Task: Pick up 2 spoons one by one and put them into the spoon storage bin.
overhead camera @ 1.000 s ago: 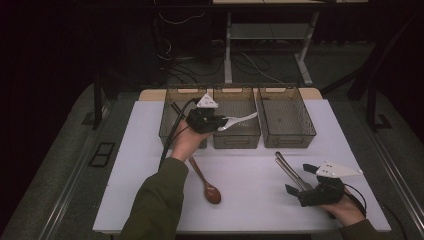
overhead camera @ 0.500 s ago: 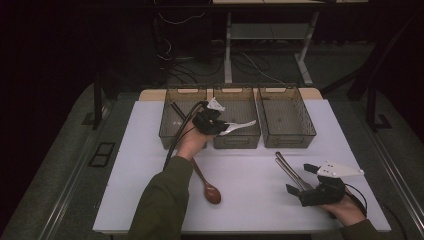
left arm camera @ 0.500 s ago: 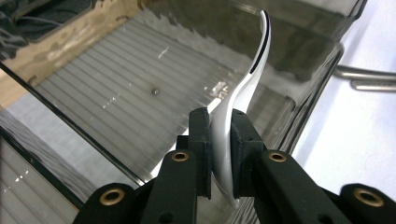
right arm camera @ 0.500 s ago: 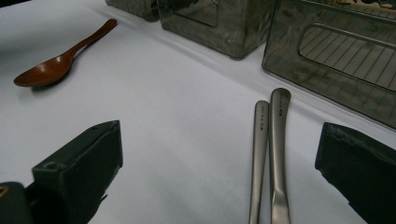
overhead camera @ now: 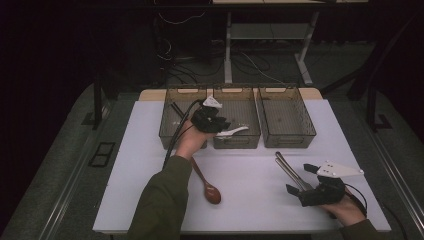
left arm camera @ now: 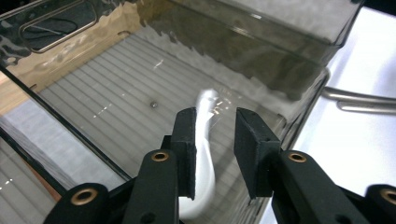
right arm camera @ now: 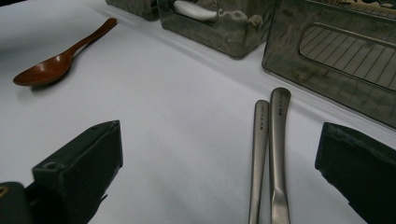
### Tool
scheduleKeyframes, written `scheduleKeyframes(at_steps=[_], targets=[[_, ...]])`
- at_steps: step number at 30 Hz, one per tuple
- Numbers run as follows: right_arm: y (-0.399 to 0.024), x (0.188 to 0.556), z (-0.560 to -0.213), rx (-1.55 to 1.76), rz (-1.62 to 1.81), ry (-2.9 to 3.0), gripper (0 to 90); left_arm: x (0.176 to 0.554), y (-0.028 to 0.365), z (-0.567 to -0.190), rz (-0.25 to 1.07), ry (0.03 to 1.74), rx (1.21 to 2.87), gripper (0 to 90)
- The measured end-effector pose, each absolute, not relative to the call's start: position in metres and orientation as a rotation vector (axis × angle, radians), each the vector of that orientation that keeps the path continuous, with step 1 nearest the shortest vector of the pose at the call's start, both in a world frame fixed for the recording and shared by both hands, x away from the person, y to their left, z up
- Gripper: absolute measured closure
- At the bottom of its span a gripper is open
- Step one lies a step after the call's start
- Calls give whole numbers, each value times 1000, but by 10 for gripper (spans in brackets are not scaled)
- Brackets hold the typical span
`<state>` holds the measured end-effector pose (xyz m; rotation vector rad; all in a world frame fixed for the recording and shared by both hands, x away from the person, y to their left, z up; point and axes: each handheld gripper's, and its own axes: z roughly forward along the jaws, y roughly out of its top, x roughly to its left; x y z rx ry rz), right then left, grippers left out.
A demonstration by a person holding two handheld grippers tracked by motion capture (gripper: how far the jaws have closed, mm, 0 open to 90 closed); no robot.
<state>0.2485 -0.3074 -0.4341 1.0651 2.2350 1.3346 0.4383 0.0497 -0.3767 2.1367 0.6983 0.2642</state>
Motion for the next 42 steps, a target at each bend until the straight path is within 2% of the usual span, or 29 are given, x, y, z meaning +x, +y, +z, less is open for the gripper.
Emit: scheduleKeyframes(at_steps=[14,19,22,34,42], targets=[[-308,248,-434,1075,1330,2236,4,409,69,-359,195,663,2048,473],[-307,248,-434,1069,1328,2235,4,392,77,-356,201,637,2036,456],[-307,248,-434,1069,1328,2234,4,381,82,-357,213,614,2050,510],[-307,248,-434,1066,1326,2235,4,355,97,-389,182,623,2105,870],[-307,248,-434,1067,1325,2236,4,350,103,-415,160,654,2199,888]])
